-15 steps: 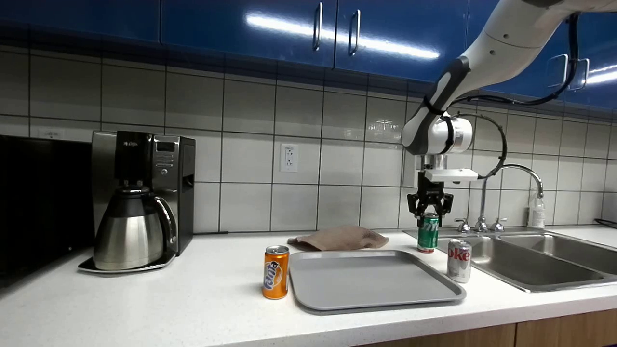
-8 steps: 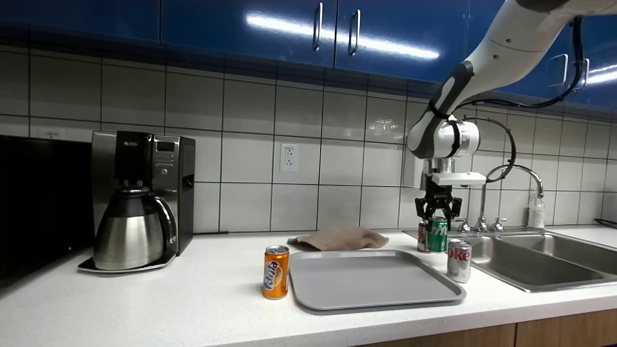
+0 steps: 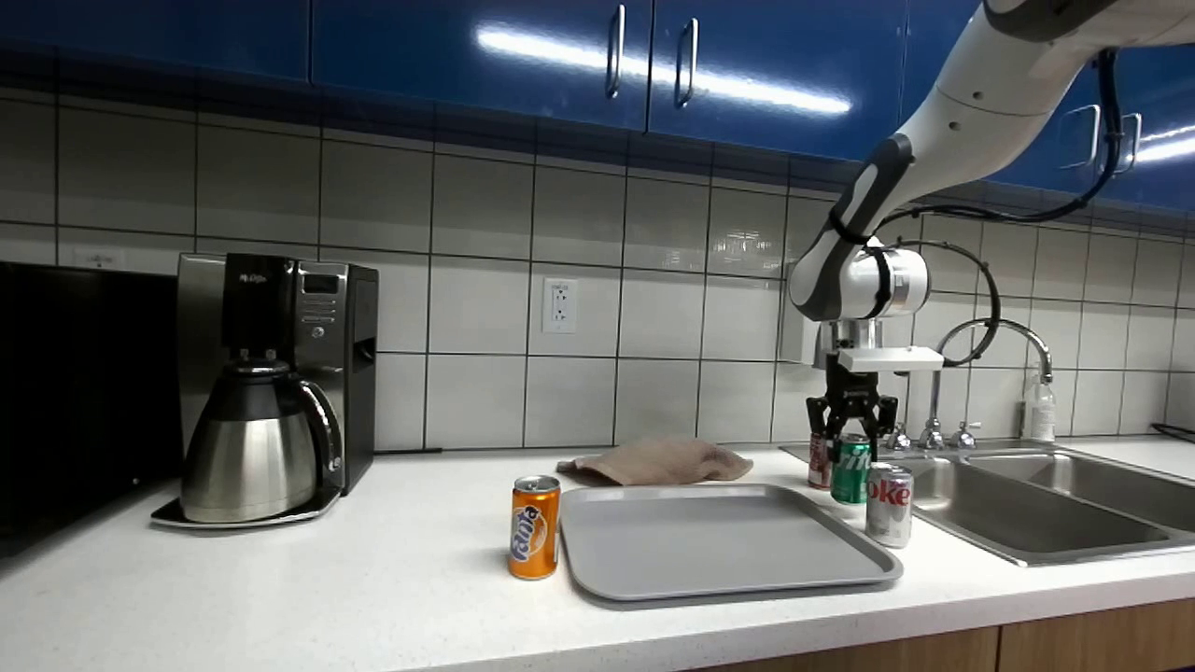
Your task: Remove the orange, grey and green cans from the tray
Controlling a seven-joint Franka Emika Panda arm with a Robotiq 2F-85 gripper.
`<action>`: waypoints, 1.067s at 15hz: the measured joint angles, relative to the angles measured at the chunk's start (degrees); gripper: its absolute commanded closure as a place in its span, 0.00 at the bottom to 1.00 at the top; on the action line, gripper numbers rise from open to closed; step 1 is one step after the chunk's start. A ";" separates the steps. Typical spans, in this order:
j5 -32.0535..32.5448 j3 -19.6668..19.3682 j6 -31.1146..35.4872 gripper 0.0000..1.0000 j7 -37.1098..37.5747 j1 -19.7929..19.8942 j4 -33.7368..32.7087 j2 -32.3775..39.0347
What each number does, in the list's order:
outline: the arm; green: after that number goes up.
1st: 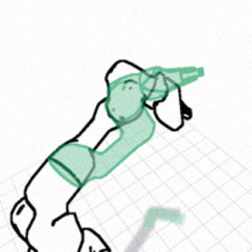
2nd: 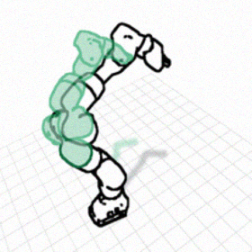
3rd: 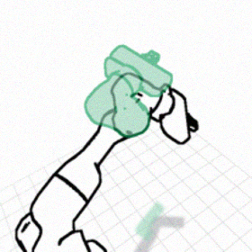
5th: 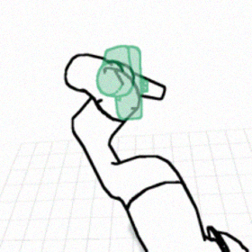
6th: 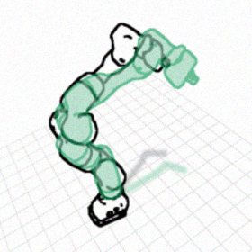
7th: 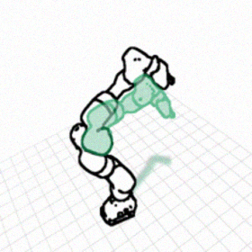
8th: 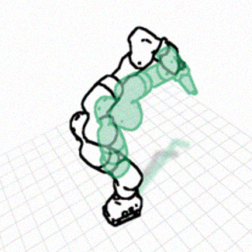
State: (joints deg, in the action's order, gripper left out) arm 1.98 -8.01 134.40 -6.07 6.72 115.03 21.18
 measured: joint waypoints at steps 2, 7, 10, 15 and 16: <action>0.00 0.09 0.02 0.62 0.00 0.00 -0.14 0.29; 0.00 0.15 0.05 0.62 0.00 0.00 -1.18 1.20; 0.00 0.16 0.05 0.62 0.00 0.00 -2.15 2.22; -0.08 0.32 0.05 0.62 0.00 0.00 -3.14 3.38; -0.09 0.36 0.05 0.62 0.00 0.00 -3.23 3.43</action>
State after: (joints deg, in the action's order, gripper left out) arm 1.89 -7.65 134.46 -6.07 6.71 111.80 24.61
